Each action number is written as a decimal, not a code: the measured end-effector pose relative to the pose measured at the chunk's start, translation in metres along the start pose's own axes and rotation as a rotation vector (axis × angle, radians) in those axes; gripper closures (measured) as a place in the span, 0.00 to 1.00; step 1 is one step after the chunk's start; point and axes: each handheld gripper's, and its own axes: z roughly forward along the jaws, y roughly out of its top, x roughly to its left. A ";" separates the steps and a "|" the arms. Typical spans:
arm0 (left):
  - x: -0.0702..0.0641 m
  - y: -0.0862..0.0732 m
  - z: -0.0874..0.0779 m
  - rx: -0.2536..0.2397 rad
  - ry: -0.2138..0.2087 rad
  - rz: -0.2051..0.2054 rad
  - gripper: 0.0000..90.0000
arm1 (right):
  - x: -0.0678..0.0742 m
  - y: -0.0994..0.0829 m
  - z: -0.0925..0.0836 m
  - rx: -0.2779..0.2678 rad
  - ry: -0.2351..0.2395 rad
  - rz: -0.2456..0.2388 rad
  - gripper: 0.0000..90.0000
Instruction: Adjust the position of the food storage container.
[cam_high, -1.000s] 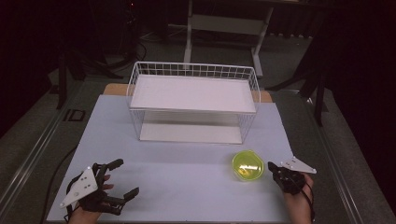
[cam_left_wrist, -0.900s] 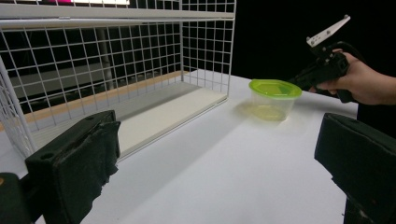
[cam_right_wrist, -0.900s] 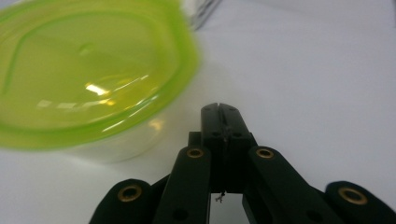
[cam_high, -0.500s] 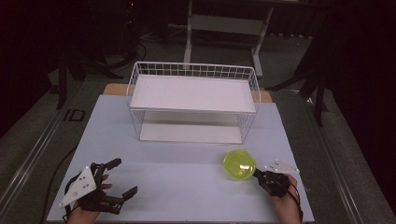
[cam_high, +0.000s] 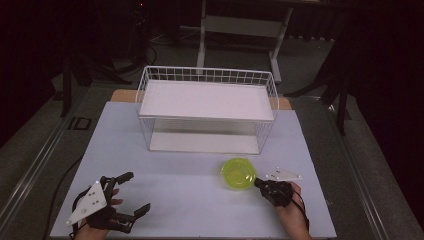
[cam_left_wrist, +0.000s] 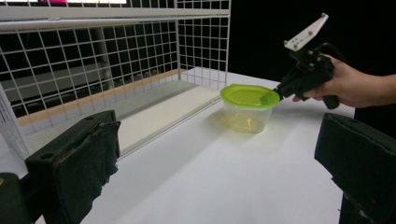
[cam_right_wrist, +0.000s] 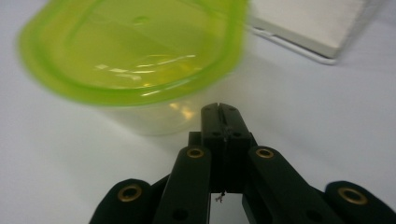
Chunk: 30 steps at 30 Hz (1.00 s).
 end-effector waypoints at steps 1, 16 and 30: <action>0.000 0.000 0.000 -0.001 -0.001 -0.001 0.01 | -0.003 0.001 0.000 -0.006 -0.011 0.002 1.00; 0.004 -0.004 0.002 0.034 0.008 -0.048 0.01 | -0.016 0.006 0.011 -0.003 0.015 0.029 1.00; 0.006 -0.005 0.003 0.082 0.061 -0.049 0.01 | 0.010 0.013 0.013 0.004 0.104 -0.038 1.00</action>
